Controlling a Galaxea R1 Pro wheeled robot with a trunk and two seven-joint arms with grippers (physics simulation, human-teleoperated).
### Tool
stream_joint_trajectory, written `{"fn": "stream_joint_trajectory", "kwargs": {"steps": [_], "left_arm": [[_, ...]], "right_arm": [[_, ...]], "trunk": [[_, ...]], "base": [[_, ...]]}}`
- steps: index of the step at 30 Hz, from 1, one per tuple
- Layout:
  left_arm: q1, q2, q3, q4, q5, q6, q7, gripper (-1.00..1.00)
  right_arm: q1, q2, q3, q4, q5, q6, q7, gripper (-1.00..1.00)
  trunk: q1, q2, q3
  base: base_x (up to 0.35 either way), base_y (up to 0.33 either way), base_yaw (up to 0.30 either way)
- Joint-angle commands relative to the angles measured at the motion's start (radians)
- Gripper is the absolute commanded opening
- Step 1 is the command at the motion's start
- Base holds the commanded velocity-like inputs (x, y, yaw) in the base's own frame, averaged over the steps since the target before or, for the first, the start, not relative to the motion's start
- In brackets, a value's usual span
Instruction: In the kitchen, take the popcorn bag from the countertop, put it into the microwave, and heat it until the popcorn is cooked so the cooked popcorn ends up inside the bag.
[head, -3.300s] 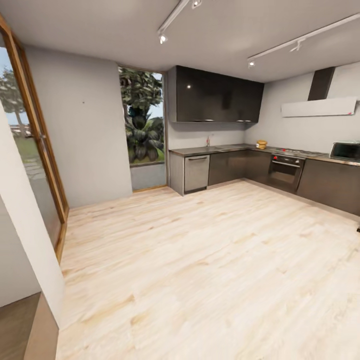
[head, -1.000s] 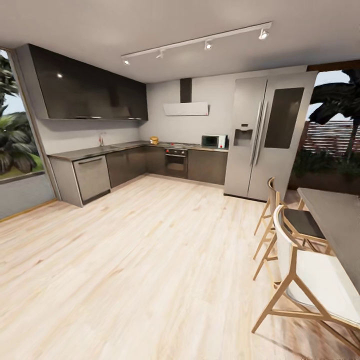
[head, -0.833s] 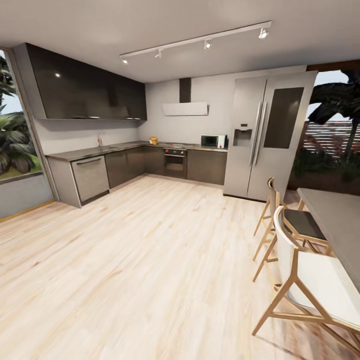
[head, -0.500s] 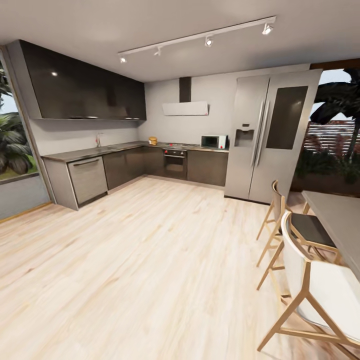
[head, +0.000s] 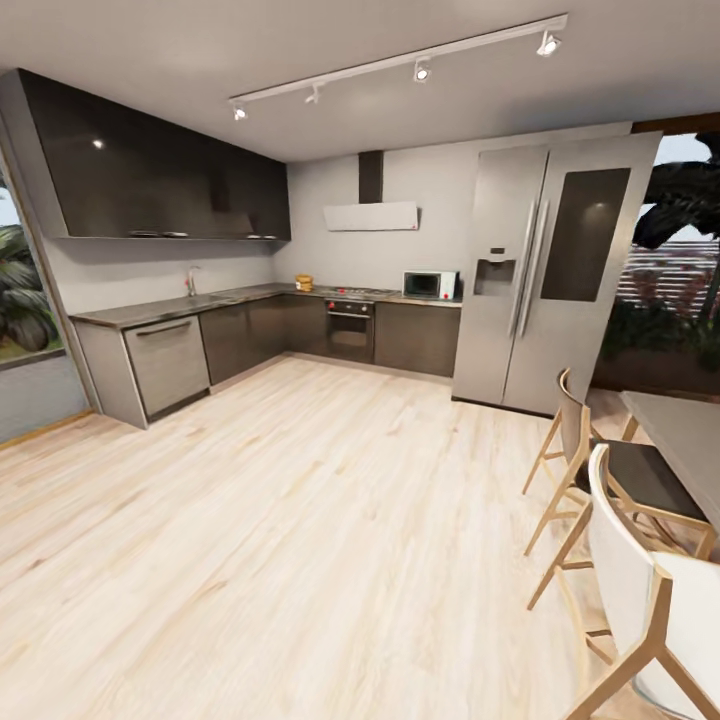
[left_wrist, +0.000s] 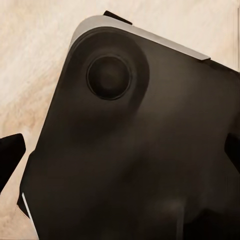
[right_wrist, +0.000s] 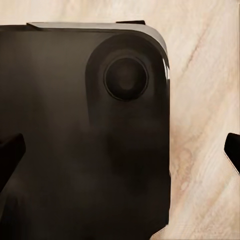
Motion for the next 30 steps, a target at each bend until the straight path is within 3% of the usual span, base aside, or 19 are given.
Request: {"fn": "stream_joint_trajectory", "kwargs": {"steps": [1,6,10,13,30], "left_arm": [[0.0,0.0,0.004,0.0,0.003,-0.003,0.0,1.0],[0.0,-0.001,-0.005,-0.001,0.003,-0.003,0.0,1.0],[0.0,-0.002,-0.053,-0.002,0.003,-0.003,0.0,1.0],[0.0,-0.001,-0.065,-0.001,0.004,-0.004,0.0,1.0],[0.0,-0.002,-0.067,-0.002,0.003,-0.007,0.008,1.0]], "right_arm": [[-0.001,0.0,0.0,0.002,-0.005,-0.006,0.0,1.0],[-0.001,0.0,0.0,0.002,-0.007,-0.006,0.0,1.0],[0.0,0.0,0.0,0.002,-0.007,-0.006,0.0,1.0],[-0.001,0.0,0.0,0.002,-0.007,-0.007,-0.001,1.0],[-0.001,0.0,0.0,0.002,-0.005,-0.006,0.0,1.0]], "trunk": [[0.001,0.0,-0.001],[0.001,0.0,-0.001],[0.001,0.0,-0.001],[0.001,0.0,-0.001],[0.001,0.0,-0.001]], "base": [[0.326,0.0,0.0],[0.326,0.0,0.0],[0.326,0.0,0.0],[0.326,0.0,0.0],[0.326,0.0,0.0]]}}
